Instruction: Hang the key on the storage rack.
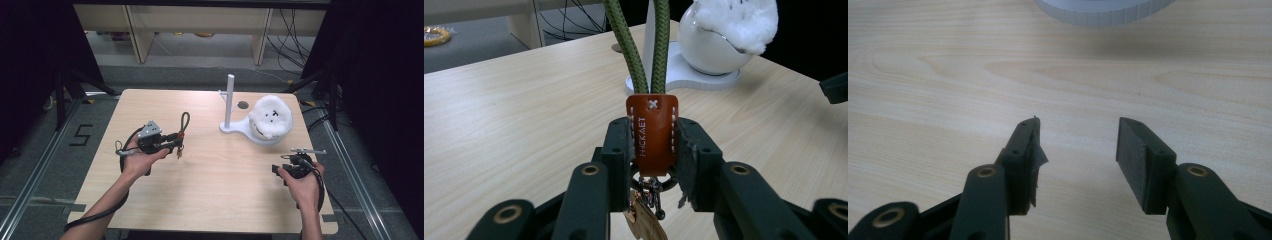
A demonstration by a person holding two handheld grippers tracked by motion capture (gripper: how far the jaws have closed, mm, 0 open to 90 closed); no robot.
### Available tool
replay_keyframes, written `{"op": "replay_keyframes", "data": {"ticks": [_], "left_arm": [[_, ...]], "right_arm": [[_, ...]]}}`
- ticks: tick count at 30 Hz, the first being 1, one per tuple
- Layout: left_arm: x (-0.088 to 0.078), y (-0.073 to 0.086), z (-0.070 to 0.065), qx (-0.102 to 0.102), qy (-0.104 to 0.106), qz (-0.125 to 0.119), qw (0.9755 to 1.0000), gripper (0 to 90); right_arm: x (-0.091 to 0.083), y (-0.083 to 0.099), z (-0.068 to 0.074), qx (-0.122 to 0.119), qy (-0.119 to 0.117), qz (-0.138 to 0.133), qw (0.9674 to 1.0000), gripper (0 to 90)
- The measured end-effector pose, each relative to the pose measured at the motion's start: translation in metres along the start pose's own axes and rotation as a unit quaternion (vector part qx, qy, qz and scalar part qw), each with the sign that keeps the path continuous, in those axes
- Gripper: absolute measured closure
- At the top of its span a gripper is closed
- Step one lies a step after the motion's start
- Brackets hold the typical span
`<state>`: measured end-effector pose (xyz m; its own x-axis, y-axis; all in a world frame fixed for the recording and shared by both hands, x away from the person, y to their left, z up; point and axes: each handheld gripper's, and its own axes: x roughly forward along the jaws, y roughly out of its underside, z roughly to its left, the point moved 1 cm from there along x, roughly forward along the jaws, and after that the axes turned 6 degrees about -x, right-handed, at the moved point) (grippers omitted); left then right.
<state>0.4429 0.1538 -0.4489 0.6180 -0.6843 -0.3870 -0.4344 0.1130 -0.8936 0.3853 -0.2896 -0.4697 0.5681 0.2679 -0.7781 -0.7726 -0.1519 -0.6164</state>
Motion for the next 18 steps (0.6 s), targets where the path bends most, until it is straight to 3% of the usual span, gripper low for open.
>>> {"op": "replay_keyframes", "data": {"ticks": [10, 11, 12, 18], "left_arm": [[0.009, -0.006, -0.005, 0.007, 0.004, -0.002, 1.0000, 68.3], [0.010, -0.007, -0.005, 0.007, 0.004, -0.004, 1.0000, 68.3], [0.010, -0.007, -0.005, 0.007, 0.004, -0.004, 1.0000, 68.3], [0.014, -0.011, -0.008, 0.012, 0.006, -0.008, 0.9999, 68.3]], "right_arm": [[0.001, 0.000, -0.001, -0.007, 0.002, -0.005, 1.0000, 53.3], [-0.001, 0.000, 0.003, 0.019, -0.001, 0.005, 0.9998, 53.2], [0.001, 0.000, 0.000, -0.005, -0.002, -0.004, 1.0000, 53.1], [0.001, 0.000, 0.001, -0.002, -0.001, -0.002, 1.0000, 52.5]]}}
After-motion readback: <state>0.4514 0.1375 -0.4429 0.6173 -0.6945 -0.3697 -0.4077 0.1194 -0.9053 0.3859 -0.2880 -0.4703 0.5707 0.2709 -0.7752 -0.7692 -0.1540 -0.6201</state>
